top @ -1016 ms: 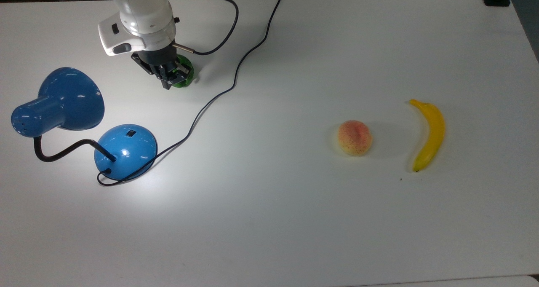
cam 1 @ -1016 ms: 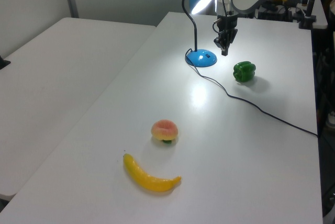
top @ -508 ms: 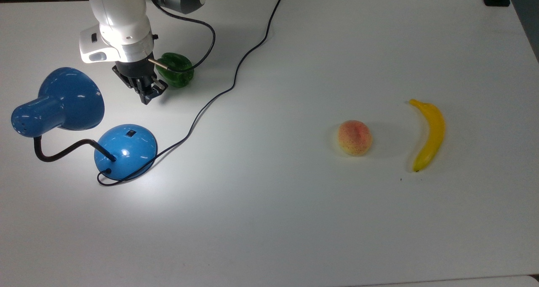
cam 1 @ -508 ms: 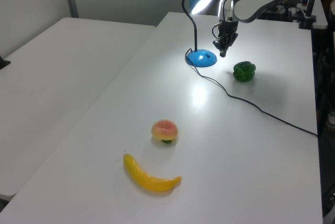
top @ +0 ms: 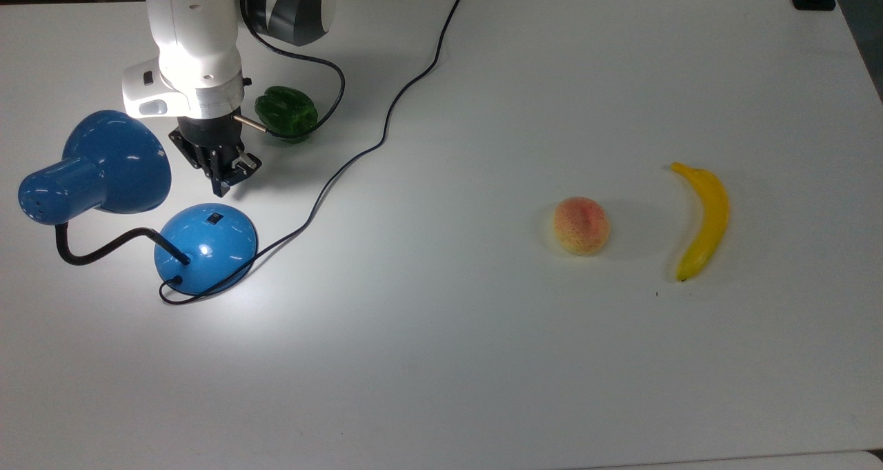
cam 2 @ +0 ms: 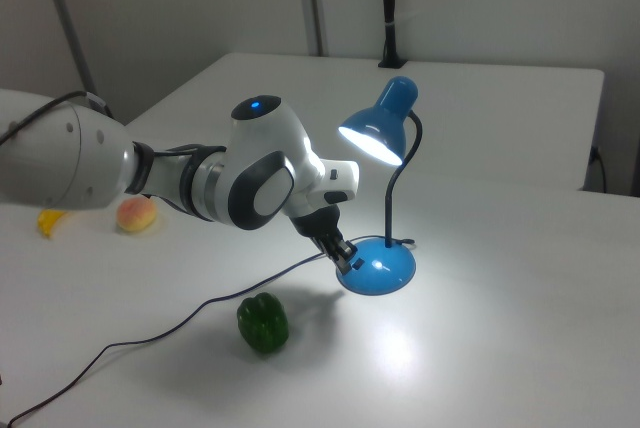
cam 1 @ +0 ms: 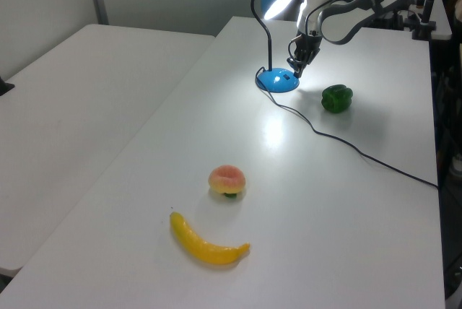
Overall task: Turn off lamp
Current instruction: 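Press down on the lamp base switch with the gripper fingertips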
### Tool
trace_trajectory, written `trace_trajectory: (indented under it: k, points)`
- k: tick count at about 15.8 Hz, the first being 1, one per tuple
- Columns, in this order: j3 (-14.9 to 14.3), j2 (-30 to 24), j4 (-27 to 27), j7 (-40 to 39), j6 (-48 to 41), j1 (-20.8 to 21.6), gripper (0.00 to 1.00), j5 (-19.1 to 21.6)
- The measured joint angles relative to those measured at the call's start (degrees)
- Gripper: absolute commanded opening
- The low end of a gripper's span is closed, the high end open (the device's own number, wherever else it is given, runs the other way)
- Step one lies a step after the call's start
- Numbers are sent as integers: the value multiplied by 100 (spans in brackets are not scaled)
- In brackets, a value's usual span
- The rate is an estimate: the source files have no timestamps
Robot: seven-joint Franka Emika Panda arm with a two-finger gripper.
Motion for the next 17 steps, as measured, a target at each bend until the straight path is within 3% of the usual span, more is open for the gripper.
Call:
trace_trajectory:
  k: [9, 17]
  points:
    - [0, 164, 22, 0, 702, -24, 0, -88]
    - [0, 266, 31, 0, 802, -43, 0, -117]
